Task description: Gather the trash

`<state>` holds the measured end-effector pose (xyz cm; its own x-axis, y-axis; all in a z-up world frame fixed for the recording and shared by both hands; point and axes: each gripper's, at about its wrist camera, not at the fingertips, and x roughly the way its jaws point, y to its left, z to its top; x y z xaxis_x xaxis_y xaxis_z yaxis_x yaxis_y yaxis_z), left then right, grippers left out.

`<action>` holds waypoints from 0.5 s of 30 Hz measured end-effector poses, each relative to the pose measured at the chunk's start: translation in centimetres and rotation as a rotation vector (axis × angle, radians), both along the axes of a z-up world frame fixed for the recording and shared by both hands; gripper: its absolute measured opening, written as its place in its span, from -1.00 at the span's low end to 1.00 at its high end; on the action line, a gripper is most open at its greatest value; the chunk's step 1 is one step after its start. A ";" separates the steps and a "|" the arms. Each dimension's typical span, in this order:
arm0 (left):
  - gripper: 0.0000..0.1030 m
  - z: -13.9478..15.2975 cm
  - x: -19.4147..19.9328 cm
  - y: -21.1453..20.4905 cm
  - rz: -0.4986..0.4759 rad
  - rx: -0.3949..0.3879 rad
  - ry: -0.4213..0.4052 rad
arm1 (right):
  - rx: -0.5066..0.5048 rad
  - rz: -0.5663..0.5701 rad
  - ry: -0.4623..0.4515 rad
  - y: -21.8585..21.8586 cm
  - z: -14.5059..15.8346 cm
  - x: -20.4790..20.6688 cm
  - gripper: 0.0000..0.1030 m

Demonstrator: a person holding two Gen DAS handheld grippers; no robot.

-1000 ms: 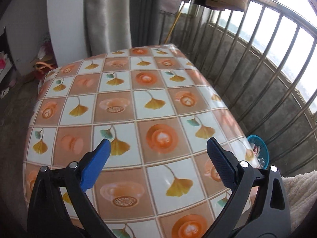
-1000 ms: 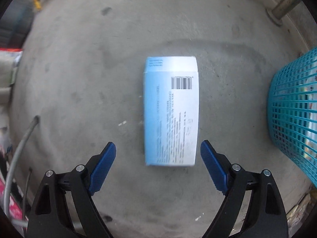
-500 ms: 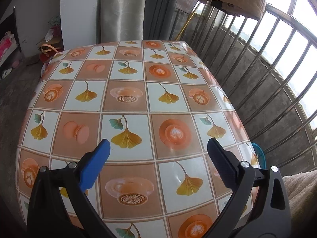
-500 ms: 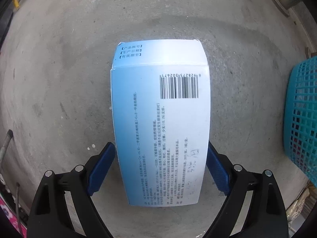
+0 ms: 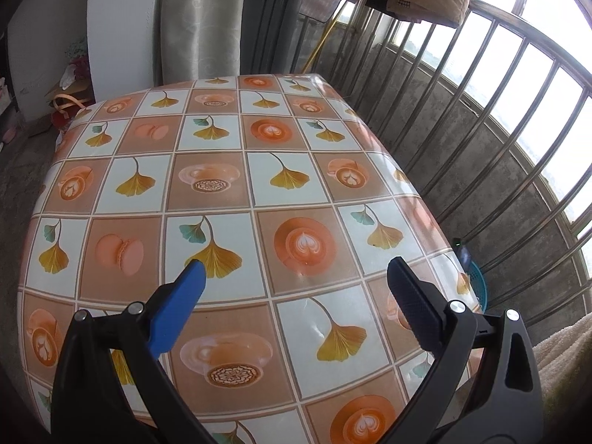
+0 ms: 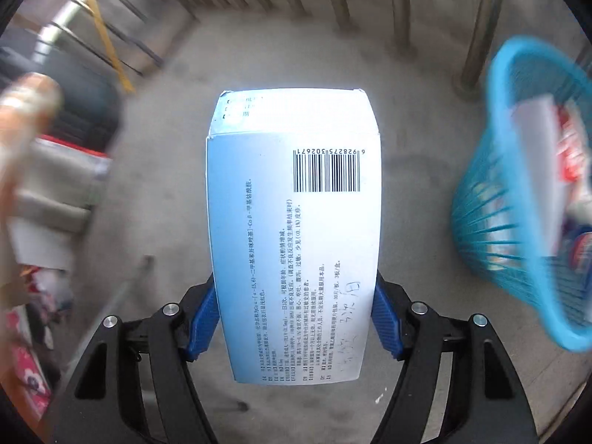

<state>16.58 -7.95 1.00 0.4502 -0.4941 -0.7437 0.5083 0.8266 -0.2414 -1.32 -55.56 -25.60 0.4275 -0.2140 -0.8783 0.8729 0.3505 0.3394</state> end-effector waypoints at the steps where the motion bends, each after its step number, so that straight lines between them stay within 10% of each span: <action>1: 0.83 0.0 -0.1 -0.1 -0.010 -0.004 -0.002 | -0.045 -0.018 -0.014 0.1 2.7 -1.6 0.33; 5: 0.83 -0.2 -0.7 -0.2 -0.049 -0.048 0.010 | -0.143 -0.149 0.075 -2.8 7.5 -7.0 0.34; 15: 0.83 0.4 -3.3 1.0 -0.085 -0.113 -0.024 | -0.022 -0.239 0.305 -11.0 2.6 -12.4 0.45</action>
<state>13.30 -7.00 1.42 0.4204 -0.6109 -0.6708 0.5818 0.7489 -0.3174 -13.76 -66.53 -23.01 0.0834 -0.2966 -0.9514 0.9906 0.1289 0.0467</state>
